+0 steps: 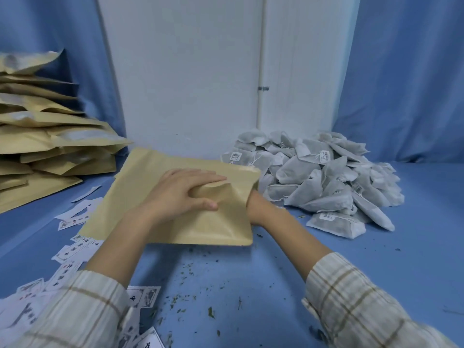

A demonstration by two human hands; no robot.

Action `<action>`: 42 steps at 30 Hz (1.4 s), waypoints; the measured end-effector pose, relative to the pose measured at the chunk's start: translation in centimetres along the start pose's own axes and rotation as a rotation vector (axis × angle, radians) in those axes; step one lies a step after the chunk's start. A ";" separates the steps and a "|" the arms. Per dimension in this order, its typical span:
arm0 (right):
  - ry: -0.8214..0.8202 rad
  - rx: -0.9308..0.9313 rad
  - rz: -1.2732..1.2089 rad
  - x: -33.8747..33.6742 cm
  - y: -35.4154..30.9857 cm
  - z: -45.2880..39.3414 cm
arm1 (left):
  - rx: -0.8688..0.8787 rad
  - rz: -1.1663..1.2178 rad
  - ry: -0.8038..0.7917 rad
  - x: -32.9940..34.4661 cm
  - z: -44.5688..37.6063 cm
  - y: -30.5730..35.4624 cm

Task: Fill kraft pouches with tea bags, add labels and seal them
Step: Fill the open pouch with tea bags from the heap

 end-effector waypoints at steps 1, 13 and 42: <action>0.136 -0.076 -0.074 -0.5 0.0 0.0 | -0.033 0.042 0.059 0.0 0.2 -0.9; 0.373 0.249 0.186 -1.8 13.2 3.8 | -0.201 0.184 0.000 4.9 1.3 -5.1; 0.150 0.601 0.716 -6.6 18.6 10.7 | -0.104 0.353 -0.080 10.3 -3.4 3.3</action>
Point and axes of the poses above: each hand's wrist, its own z-axis away from the middle knuckle, its own x-axis out of the palm, y = z × x, the point moved 6 cm from there along -z, towards the middle knuckle, and after that the axes turned 4 degrees about -z, right-handed, at the moved point
